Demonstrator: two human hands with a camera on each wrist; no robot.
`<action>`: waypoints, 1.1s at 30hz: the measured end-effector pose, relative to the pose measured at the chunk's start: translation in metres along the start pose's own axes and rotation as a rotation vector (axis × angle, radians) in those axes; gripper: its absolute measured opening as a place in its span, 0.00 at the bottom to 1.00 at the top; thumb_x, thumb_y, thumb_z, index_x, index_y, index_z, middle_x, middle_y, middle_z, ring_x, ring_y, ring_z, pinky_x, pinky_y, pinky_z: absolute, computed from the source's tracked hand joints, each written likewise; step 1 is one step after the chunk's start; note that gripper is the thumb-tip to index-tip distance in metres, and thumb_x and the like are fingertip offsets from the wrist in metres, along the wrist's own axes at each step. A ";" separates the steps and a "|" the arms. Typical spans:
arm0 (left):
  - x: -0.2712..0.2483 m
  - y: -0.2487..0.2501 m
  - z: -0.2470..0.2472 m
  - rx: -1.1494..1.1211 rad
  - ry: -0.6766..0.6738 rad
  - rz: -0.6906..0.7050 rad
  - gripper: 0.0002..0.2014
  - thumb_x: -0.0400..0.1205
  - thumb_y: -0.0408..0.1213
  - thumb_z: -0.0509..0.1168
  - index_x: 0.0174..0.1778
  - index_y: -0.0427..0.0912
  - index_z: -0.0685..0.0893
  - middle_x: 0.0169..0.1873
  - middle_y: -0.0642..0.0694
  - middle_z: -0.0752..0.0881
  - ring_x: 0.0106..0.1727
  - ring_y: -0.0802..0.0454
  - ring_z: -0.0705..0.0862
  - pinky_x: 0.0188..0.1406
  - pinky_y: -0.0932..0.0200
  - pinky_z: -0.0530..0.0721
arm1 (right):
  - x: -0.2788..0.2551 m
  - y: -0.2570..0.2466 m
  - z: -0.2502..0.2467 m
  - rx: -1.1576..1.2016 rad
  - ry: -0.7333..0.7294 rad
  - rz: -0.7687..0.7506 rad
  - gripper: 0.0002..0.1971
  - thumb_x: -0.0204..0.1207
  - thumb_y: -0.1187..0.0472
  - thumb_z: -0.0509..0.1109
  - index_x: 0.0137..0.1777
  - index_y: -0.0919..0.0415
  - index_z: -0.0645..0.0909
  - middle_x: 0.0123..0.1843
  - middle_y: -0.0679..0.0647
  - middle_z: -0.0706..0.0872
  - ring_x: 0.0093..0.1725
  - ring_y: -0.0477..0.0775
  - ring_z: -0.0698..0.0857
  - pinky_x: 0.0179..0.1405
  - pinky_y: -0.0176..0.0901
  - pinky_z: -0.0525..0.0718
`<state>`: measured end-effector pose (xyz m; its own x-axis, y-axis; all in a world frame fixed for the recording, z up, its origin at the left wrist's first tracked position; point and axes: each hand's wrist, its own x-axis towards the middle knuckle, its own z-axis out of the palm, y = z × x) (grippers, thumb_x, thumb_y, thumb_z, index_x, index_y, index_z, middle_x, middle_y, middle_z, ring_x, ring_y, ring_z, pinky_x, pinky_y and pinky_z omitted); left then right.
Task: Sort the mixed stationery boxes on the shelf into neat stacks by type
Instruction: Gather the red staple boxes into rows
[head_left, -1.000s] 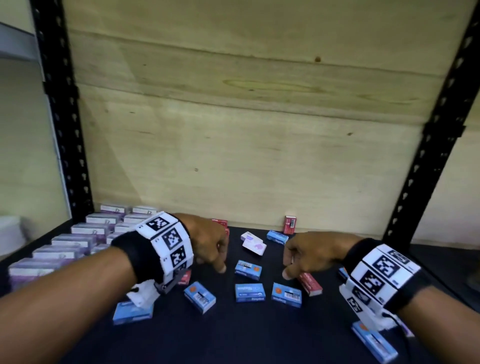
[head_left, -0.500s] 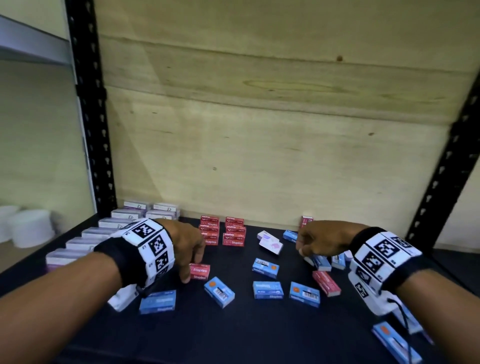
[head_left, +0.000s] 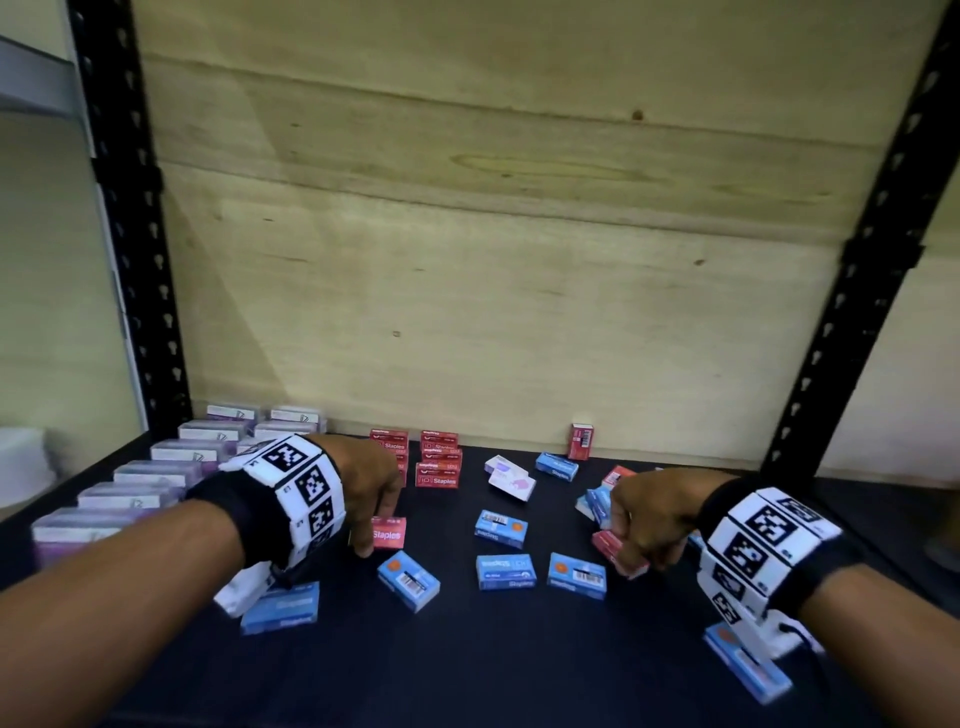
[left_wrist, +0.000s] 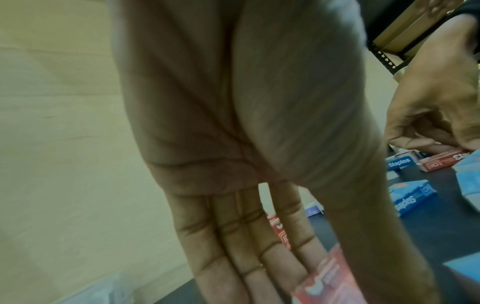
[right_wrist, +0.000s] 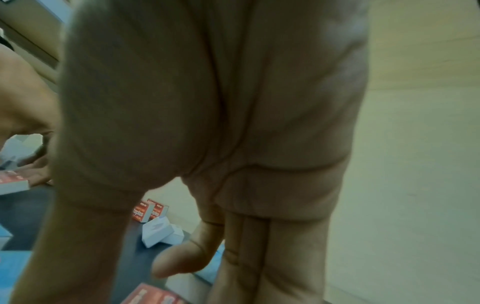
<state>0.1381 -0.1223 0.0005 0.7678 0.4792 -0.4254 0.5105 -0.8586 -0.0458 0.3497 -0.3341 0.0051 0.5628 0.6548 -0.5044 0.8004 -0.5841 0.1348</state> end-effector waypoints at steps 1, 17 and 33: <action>0.001 0.000 0.000 -0.010 0.005 0.007 0.22 0.67 0.40 0.82 0.54 0.46 0.84 0.53 0.46 0.89 0.54 0.49 0.86 0.51 0.58 0.83 | -0.001 0.002 0.001 0.004 -0.016 0.012 0.20 0.74 0.54 0.78 0.62 0.63 0.84 0.44 0.53 0.89 0.27 0.41 0.83 0.33 0.32 0.83; 0.004 -0.021 -0.003 -0.116 0.100 -0.042 0.12 0.76 0.31 0.74 0.55 0.43 0.86 0.41 0.53 0.86 0.48 0.52 0.85 0.56 0.56 0.85 | -0.002 -0.026 -0.050 0.184 0.142 -0.230 0.14 0.72 0.63 0.77 0.57 0.51 0.84 0.39 0.50 0.88 0.32 0.48 0.82 0.32 0.34 0.78; 0.006 -0.030 0.004 -0.083 0.130 -0.077 0.11 0.79 0.38 0.72 0.56 0.44 0.84 0.42 0.54 0.81 0.45 0.53 0.79 0.42 0.62 0.74 | 0.043 -0.129 -0.054 0.026 0.242 -0.472 0.12 0.78 0.54 0.74 0.59 0.56 0.85 0.41 0.44 0.84 0.43 0.48 0.81 0.36 0.37 0.76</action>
<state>0.1260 -0.0948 -0.0043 0.7661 0.5668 -0.3031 0.5955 -0.8034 0.0029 0.2819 -0.2052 0.0120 0.1767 0.9396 -0.2933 0.9745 -0.2088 -0.0817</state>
